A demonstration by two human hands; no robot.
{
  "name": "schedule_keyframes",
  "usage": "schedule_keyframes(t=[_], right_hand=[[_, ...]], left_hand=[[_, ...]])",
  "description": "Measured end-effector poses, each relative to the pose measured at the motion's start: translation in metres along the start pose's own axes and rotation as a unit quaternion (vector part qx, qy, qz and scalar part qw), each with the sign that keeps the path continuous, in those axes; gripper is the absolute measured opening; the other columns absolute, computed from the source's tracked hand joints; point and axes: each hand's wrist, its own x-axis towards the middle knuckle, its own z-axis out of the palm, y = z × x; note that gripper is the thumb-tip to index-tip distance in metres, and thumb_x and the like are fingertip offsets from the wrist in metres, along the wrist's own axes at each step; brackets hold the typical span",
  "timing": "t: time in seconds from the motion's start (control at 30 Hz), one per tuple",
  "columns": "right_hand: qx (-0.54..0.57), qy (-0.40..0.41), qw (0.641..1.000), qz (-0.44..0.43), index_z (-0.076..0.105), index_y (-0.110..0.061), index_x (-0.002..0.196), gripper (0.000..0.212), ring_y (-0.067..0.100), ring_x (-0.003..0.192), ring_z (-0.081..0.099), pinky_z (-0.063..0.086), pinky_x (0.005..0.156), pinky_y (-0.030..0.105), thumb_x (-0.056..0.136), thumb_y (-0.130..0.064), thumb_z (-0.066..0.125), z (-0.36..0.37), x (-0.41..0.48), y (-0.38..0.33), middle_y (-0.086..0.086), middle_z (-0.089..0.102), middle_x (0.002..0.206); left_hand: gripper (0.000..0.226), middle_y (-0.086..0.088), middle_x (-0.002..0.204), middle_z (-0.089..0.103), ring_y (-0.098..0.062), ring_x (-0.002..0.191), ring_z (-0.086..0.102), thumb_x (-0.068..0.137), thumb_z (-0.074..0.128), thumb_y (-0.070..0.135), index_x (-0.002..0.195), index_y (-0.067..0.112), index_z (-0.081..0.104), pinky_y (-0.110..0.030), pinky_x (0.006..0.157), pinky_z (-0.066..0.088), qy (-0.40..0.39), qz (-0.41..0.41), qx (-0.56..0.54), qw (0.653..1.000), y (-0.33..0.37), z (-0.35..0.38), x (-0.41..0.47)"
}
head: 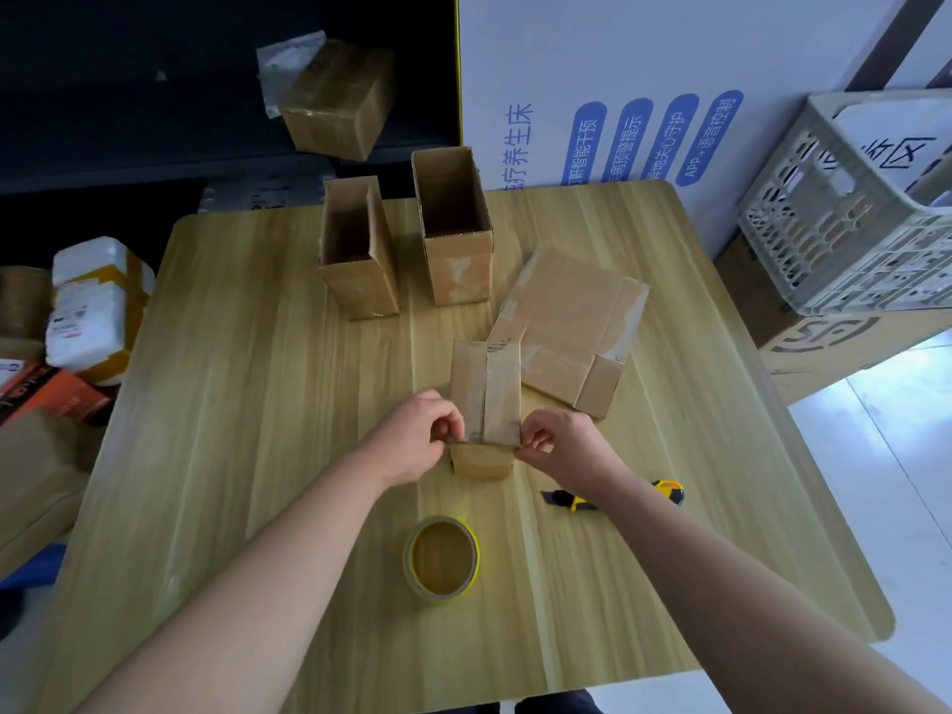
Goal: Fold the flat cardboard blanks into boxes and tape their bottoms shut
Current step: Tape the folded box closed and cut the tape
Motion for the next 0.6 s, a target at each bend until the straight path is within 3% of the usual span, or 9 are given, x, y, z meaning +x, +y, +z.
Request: schedule_keyframes(t=[0.07,0.13,0.27,0.37,0.43,0.53,0.6], right_hand=[[0.008,0.024,0.999,0.034,0.067,-0.017,0.075,0.009,0.012,0.07,0.062,0.054,0.069,0.03,0.078,-0.013,0.074,0.004,-0.005,-0.001,-0.007,0.064,0.075],[0.017,0.063,0.995,0.078,0.07,-0.019,0.078,0.004,0.01,0.072,0.063,0.055,0.069,0.029,0.08,-0.017,0.073,0.007,-0.011,-0.003,-0.008,0.065,0.078],[0.101,0.105,0.976,0.164,0.077,-0.015,0.092,0.013,0.005,0.07,0.06,0.058,0.071,0.033,0.084,-0.015,0.066,0.013,-0.023,-0.011,-0.01,0.067,0.079],[0.166,0.109,0.954,0.225,0.078,-0.016,0.085,0.016,0.012,0.063,0.059,0.057,0.06,0.041,0.086,-0.021,0.063,0.014,-0.022,-0.023,0.003,0.07,0.071],[0.19,0.108,0.938,0.267,0.078,-0.017,0.079,0.018,0.019,0.071,0.067,0.052,0.053,0.033,0.085,-0.031,0.066,0.013,-0.017,-0.031,0.004,0.072,0.071],[0.196,0.108,0.927,0.301,0.077,-0.016,0.074,0.023,0.022,0.079,0.071,0.05,0.055,0.029,0.082,-0.037,0.071,0.01,-0.009,-0.035,0.002,0.073,0.072],[0.197,0.101,0.923,0.316,0.076,-0.015,0.072,0.021,0.022,0.074,0.069,0.053,0.059,0.031,0.08,-0.034,0.074,0.008,-0.003,-0.036,0.003,0.073,0.073]], left_hand=[[0.038,0.008,0.089,0.055,-0.001,0.079,0.054,0.078,0.055,-0.011,0.078,0.025,0.065,-0.009,0.072,0.039,0.035,-0.014,-0.03,0.999,-0.003,0.005,-0.006],[0.03,0.011,0.094,0.054,0.002,0.083,0.053,0.08,0.06,-0.007,0.085,0.022,0.067,-0.012,0.079,0.04,0.12,-0.037,-0.058,0.99,-0.004,0.017,-0.016],[0.024,0.007,0.097,0.057,-0.006,0.078,0.056,0.085,0.062,0.003,0.103,0.017,0.07,-0.03,0.082,0.051,0.292,-0.151,-0.138,0.934,0.01,0.046,-0.036],[0.022,0.001,0.095,0.071,-0.012,0.08,0.064,0.086,0.068,0.019,0.106,0.01,0.072,-0.026,0.078,0.05,0.291,-0.22,-0.205,0.908,0.024,0.052,-0.037],[0.025,-0.002,0.09,0.073,-0.015,0.079,0.067,0.084,0.072,0.027,0.101,0.008,0.074,-0.024,0.074,0.049,0.287,-0.244,-0.237,0.896,0.026,0.05,-0.031],[0.024,-0.001,0.072,0.071,-0.017,0.069,0.066,0.081,0.074,0.032,0.087,0.008,0.075,-0.024,0.062,0.048,0.273,-0.274,-0.233,0.892,0.025,0.046,-0.021],[0.018,-0.002,0.072,0.071,-0.02,0.072,0.069,0.08,0.076,0.028,0.081,0.01,0.074,-0.029,0.065,0.054,0.257,-0.294,-0.221,0.893,0.023,0.042,-0.014]])
